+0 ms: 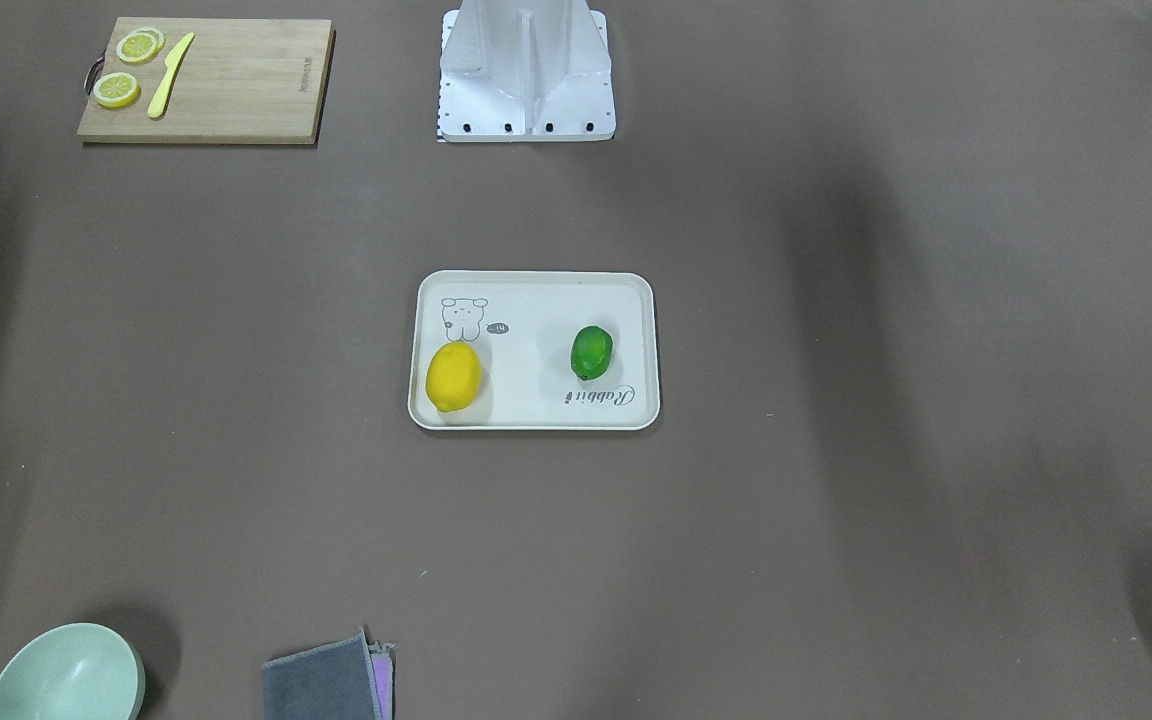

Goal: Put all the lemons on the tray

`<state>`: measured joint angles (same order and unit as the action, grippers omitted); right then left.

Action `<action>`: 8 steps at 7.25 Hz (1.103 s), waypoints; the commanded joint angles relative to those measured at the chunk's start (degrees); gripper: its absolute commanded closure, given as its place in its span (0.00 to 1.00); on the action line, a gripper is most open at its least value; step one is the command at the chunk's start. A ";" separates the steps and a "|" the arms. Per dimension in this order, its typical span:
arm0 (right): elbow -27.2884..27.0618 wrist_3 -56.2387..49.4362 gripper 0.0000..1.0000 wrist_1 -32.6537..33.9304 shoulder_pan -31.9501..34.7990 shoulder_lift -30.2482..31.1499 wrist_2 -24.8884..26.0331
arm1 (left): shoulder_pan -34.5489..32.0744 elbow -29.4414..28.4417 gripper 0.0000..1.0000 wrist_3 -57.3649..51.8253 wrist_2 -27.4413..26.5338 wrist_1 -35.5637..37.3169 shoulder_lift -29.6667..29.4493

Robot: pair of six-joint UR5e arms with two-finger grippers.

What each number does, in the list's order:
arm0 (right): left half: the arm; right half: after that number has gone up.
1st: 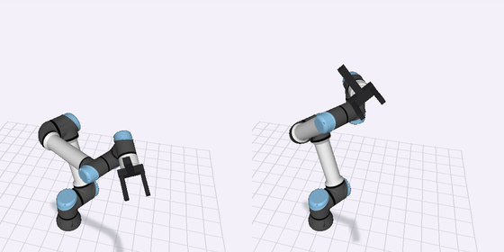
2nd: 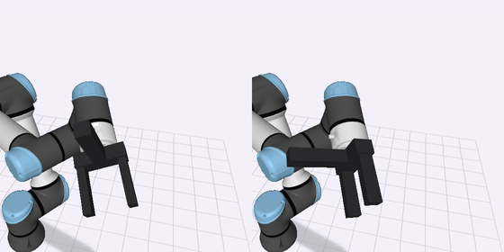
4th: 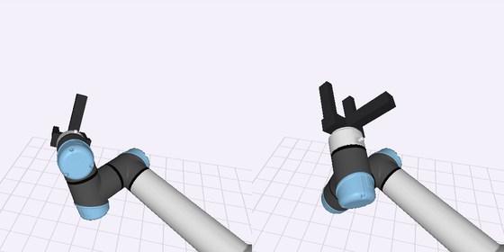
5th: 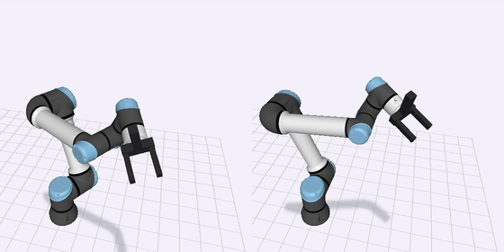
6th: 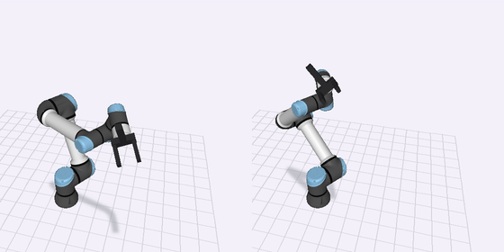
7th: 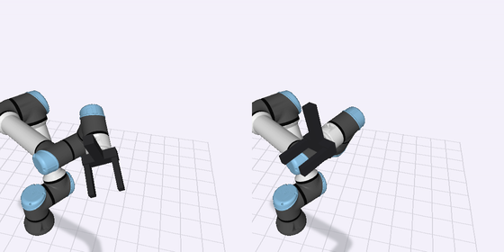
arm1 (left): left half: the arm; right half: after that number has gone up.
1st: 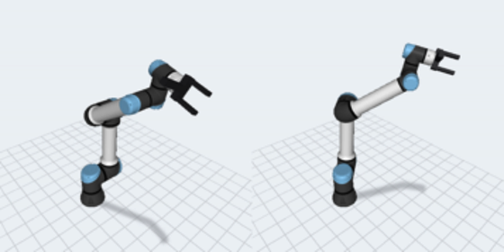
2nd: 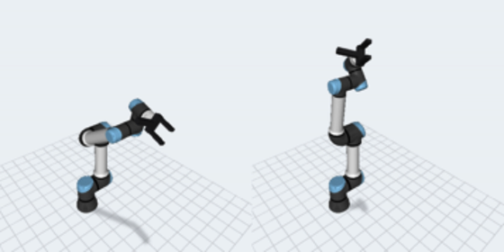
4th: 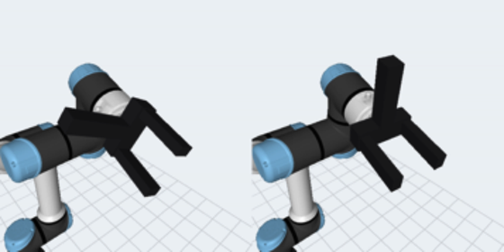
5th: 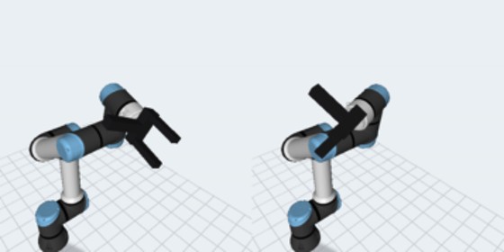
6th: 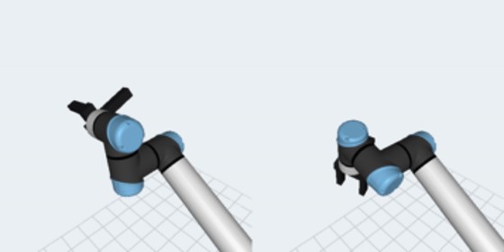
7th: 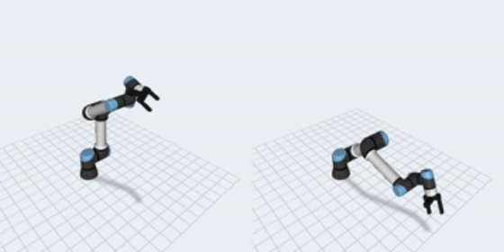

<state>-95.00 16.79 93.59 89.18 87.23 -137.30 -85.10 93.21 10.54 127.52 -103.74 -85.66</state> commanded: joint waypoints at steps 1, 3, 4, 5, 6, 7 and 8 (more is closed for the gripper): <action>-0.36 0.00 0.00 0.01 0.55 0.57 -0.25 | -1.74 -2.25 0.01 0.70 7.11 -4.02 1.65; -0.36 0.00 0.00 1.33 0.56 0.66 -0.07 | -1.74 0.21 0.01 3.42 7.65 -3.66 0.14; -0.36 0.00 0.00 1.24 0.56 0.83 0.02 | -1.56 0.74 0.01 3.61 7.65 -2.27 -0.03; -0.36 0.00 0.00 1.24 0.56 0.83 -0.07 | -1.56 2.14 0.01 3.61 7.74 0.71 0.05; -0.45 0.00 0.00 1.24 0.56 0.83 0.19 | -1.73 2.59 0.01 3.27 7.74 1.78 0.14; -0.45 0.00 0.00 1.24 0.56 0.92 0.37 | -1.65 2.42 0.01 3.17 7.74 1.79 0.31; -0.45 0.00 0.00 1.15 0.56 0.92 0.45 | -1.56 2.33 0.01 3.17 7.74 1.79 0.14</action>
